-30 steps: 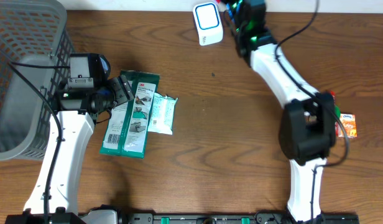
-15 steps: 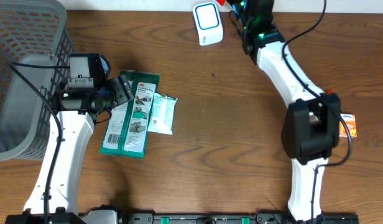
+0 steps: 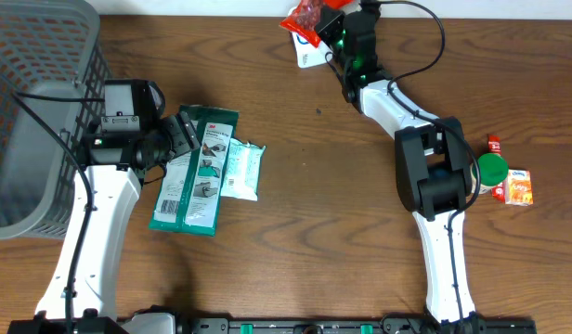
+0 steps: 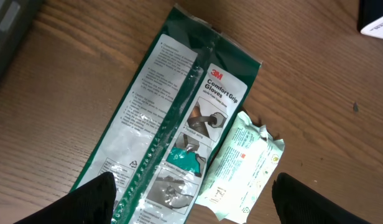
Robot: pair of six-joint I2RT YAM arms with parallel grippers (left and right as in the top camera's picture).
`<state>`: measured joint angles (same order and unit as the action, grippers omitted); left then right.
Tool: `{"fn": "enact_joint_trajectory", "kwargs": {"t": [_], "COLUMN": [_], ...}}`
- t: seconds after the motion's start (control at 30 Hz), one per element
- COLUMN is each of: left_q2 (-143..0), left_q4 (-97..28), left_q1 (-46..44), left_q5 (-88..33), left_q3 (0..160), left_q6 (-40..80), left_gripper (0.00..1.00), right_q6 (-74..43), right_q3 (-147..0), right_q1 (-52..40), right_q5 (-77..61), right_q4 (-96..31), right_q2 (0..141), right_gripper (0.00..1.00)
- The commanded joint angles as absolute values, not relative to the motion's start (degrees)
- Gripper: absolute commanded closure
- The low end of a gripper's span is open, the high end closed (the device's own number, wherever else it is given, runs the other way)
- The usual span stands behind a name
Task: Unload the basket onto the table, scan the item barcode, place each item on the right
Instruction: 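Hold the red bag against the scanner window, shifting it slightly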
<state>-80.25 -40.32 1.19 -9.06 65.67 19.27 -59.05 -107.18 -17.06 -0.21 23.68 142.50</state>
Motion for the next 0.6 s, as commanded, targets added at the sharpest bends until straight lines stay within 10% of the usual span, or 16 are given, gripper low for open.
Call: {"fn": "enact_joint_trajectory", "kwargs": {"t": [0.0, 0.57], "left_q2": [-79.7, -79.7], "left_q4": [-40.5, -40.5], "left_q1": [1.4, 1.4], "left_q5": [-9.0, -9.0], "left_q3": [66.5, 66.5], "left_q6": [18.7, 18.7], "left_gripper": [0.19, 0.19], "right_q6": [-59.6, -68.1], "right_q3": [-108.0, -108.0], "right_q1": [-17.2, -16.6], "right_q5": [1.5, 8.4], "right_q4": [24.3, 24.2], "right_q2": [141.6, 141.6], "right_gripper": [0.99, 0.99]}}
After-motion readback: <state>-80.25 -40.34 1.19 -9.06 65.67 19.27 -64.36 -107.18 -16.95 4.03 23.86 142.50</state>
